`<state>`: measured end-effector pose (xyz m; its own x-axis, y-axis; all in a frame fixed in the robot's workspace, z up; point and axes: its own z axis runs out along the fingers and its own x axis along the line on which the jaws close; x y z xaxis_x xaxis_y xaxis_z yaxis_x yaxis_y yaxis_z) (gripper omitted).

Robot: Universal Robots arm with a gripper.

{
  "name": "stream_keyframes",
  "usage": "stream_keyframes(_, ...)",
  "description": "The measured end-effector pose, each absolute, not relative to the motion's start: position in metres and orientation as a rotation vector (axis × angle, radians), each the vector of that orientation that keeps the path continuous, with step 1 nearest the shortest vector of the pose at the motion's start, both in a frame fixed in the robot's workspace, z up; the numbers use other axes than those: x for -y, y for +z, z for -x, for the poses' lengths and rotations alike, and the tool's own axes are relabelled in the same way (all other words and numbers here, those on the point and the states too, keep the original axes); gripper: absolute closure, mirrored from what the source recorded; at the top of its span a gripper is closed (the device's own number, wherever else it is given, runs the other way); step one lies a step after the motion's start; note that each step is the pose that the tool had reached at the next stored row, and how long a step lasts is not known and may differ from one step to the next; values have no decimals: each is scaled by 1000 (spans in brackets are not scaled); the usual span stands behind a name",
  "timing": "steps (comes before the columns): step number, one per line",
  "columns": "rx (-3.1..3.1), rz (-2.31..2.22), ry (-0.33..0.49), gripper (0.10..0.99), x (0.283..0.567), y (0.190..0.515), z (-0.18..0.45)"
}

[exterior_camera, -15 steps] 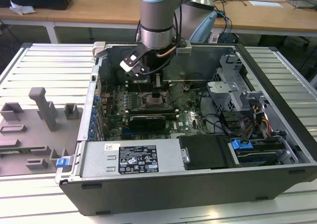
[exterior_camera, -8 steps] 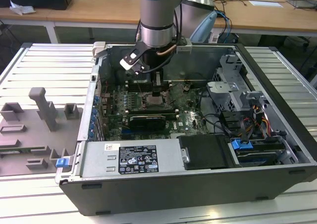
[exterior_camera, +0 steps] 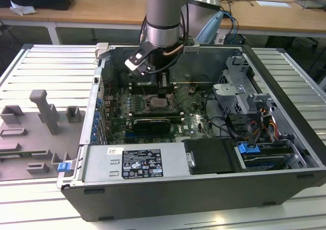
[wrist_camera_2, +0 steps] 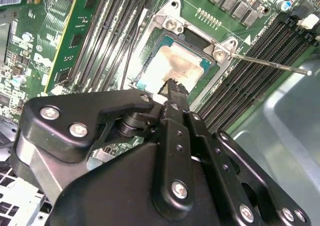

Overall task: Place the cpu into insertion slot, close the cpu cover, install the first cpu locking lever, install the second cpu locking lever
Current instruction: 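Close the cpu cover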

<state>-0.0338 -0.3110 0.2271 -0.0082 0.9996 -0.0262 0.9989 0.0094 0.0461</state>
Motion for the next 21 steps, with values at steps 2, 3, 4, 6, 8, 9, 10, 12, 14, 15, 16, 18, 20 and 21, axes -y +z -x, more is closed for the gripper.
stream_keyframes(2, -2195, -2176, 21, 980, 311, 229, 34)
stream_keyframes(3, -2195, -2176, 21, 980, 311, 231, 34)
stream_keyframes(4, -2196, -2176, 20, 980, 311, 232, 33)
stream_keyframes(6, -2196, -2177, 19, 980, 311, 235, 33)
stream_keyframes(8, -2197, -2177, 18, 980, 311, 240, 33)
stream_keyframes(9, -2197, -2178, 18, 980, 311, 242, 33)
stream_keyframes(10, -2199, -2179, 14, 980, 311, 245, 30)
stream_keyframes(12, -2201, -2182, 9, 980, 311, 253, 26)
stream_keyframes(14, -2202, -2183, 7, 980, 311, 255, 24)
stream_keyframes(15, -2203, -2183, 6, 980, 311, 256, 23)
stream_keyframes(16, -2203, -2184, 5, 980, 311, 257, 22)
stream_keyframes(18, -2205, -2185, 1, 980, 311, 257, 17)
stream_keyframes(20, -2206, -2186, -1, 980, 311, 257, 12)
stream_keyframes(21, -2206, -2186, -1, 980, 311, 257, 10)
